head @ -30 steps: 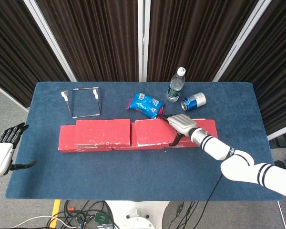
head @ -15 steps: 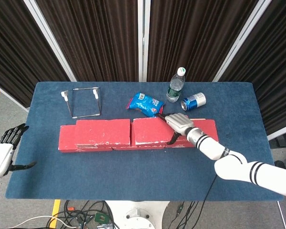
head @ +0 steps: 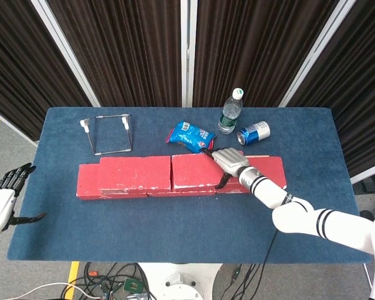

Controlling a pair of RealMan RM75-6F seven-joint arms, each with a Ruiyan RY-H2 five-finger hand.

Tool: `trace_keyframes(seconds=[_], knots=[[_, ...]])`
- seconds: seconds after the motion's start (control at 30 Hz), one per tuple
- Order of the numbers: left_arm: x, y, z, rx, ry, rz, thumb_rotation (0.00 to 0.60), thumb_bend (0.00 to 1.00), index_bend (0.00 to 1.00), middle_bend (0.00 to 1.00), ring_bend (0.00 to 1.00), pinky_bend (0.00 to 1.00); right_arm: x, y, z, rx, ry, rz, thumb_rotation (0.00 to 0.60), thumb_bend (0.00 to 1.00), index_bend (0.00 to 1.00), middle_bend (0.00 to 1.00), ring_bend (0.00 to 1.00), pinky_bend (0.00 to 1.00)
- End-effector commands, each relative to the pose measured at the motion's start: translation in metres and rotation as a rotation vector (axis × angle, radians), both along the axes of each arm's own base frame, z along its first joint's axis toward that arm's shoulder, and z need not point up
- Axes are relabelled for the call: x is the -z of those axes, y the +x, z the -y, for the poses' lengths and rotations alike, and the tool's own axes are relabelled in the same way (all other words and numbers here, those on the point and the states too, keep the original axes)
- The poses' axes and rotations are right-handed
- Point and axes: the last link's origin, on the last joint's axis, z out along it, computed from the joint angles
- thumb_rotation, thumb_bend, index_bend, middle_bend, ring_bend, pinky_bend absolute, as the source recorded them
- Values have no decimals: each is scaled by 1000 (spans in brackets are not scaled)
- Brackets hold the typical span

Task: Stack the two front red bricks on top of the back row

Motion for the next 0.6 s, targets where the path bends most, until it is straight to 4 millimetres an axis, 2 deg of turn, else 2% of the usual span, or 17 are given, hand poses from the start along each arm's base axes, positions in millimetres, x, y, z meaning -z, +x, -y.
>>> trace_keyframes(seconds=[0.03,0.6], knots=[[0,-1,1,-2,-2,4,600,32,1,0,0,0,1,2,-1,7,1,4,600,99,0,215,152,197],[-1,-4,2,-11,-21,46,600,32,1,0,0,0,5,7,-3,6,0,-17,600,99,0,214,152,189]])
